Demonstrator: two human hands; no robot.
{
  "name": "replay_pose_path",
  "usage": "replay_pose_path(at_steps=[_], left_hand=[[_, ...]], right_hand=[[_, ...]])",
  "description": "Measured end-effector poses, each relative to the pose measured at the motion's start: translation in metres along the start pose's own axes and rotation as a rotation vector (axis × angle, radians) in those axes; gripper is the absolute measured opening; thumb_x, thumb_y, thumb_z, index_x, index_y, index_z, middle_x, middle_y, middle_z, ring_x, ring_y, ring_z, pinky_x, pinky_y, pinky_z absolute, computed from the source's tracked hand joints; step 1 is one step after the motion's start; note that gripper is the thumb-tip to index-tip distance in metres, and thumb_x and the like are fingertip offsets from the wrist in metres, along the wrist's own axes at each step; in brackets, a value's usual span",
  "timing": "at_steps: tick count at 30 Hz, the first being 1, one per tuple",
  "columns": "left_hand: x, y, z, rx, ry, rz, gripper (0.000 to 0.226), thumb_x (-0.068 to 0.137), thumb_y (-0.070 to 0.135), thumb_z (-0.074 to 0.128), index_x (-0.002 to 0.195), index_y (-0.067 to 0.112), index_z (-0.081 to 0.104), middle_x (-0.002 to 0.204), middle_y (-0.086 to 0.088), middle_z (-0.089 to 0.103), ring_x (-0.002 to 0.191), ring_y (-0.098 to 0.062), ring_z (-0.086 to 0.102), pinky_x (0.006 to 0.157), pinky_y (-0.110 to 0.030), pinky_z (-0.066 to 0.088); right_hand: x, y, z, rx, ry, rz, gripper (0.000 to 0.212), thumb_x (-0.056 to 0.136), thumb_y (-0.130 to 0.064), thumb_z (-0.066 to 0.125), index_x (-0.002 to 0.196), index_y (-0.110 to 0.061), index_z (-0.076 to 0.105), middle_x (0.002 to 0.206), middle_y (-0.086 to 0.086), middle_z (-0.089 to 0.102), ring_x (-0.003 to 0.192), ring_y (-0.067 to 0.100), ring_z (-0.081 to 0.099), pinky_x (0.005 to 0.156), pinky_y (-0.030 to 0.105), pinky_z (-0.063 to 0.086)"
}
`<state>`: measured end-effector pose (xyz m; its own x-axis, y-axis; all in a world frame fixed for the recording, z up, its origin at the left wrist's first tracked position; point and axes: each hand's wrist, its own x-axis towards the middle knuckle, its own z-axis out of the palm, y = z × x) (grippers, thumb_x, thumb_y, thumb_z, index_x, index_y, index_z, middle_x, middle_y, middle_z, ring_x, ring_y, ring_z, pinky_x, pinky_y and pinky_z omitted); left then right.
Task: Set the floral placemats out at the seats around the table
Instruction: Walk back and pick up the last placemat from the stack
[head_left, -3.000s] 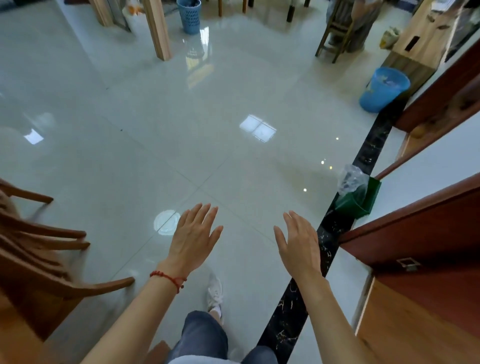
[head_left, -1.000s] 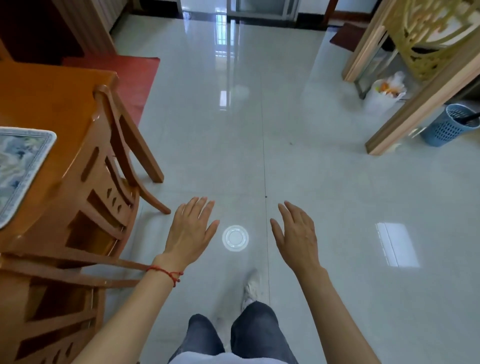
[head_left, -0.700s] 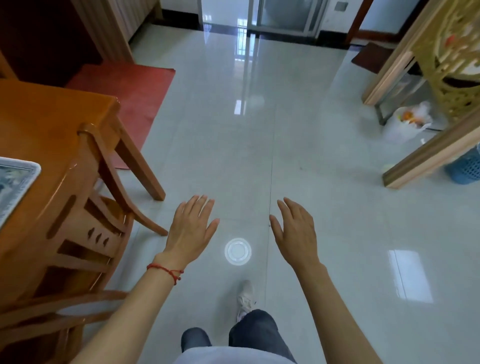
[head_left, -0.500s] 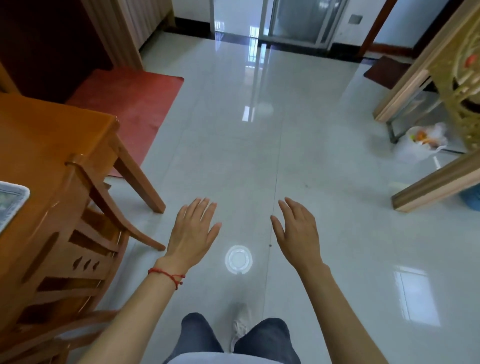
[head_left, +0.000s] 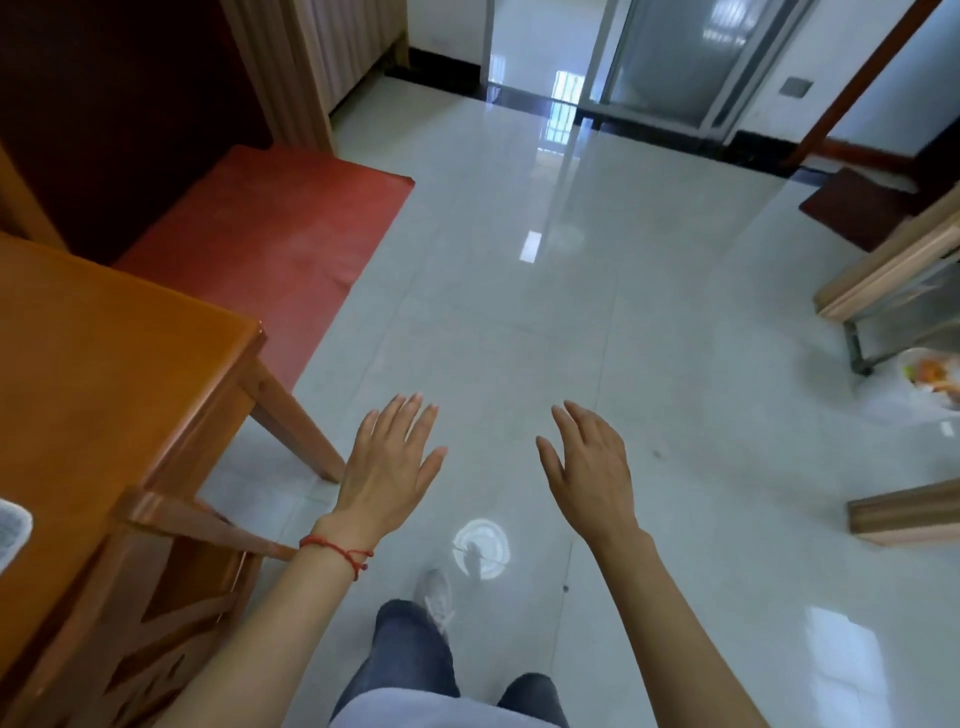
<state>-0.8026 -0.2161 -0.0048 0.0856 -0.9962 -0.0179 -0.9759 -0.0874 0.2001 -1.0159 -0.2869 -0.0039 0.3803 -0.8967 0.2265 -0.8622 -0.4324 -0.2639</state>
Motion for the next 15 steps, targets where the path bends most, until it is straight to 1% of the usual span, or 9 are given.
replay_pose_path(at_steps=[3,6,9,10,12,15], left_hand=[[0.035,-0.03,-0.008,0.003,0.019,-0.035,0.069,0.098,0.045,0.007,0.119,0.006,0.059,0.121,-0.014,0.062,0.111,-0.032,0.059,0.089,-0.048,0.048],[0.067,-0.056,-0.012,-0.005,0.017,-0.074,0.07,0.098,0.046,0.006,0.119,0.005,0.059,0.121,-0.015,0.062,0.112,-0.033,0.059,0.09,-0.047,0.047],[0.097,-0.072,-0.013,-0.029,0.039,-0.129,0.07,0.097,0.048,0.006,0.12,0.006,0.058,0.123,-0.015,0.061,0.114,-0.032,0.057,0.095,-0.044,0.042],[0.108,-0.076,-0.014,-0.029,0.04,-0.144,0.071,0.097,0.048,0.006,0.12,0.006,0.058,0.123,-0.014,0.061,0.114,-0.032,0.057,0.094,-0.045,0.044],[0.129,-0.082,-0.016,-0.032,0.036,-0.17,0.07,0.097,0.047,0.006,0.12,0.006,0.058,0.122,-0.014,0.061,0.114,-0.032,0.058,0.092,-0.047,0.046],[0.161,-0.093,-0.015,-0.05,0.044,-0.205,0.069,0.097,0.047,0.007,0.12,0.007,0.058,0.122,-0.013,0.062,0.113,-0.031,0.058,0.091,-0.046,0.047]], right_hand=[[0.045,-0.012,0.009,-0.004,-0.005,-0.021,0.061,0.097,-0.046,0.017,0.114,-0.007,0.061,0.114,0.012,0.064,0.104,0.03,0.062,0.088,0.039,0.048],[0.086,-0.019,0.019,0.003,-0.032,-0.031,0.062,0.097,-0.046,0.015,0.114,-0.007,0.06,0.115,0.011,0.064,0.104,0.03,0.062,0.088,0.039,0.048],[0.122,-0.021,0.029,-0.017,-0.038,-0.059,0.063,0.097,-0.047,0.014,0.114,-0.008,0.061,0.115,0.011,0.064,0.104,0.03,0.062,0.088,0.039,0.048],[0.136,-0.021,0.033,-0.014,-0.048,-0.067,0.063,0.097,-0.047,0.014,0.114,-0.008,0.061,0.115,0.011,0.064,0.104,0.03,0.062,0.088,0.04,0.048],[0.167,-0.019,0.041,0.0,-0.055,-0.086,0.06,0.096,-0.046,0.019,0.115,-0.007,0.06,0.116,0.012,0.064,0.105,0.031,0.061,0.089,0.04,0.048],[0.213,-0.017,0.054,0.026,-0.058,-0.115,0.05,0.091,-0.041,0.033,0.116,-0.007,0.06,0.117,0.012,0.063,0.106,0.032,0.06,0.089,0.041,0.047]])
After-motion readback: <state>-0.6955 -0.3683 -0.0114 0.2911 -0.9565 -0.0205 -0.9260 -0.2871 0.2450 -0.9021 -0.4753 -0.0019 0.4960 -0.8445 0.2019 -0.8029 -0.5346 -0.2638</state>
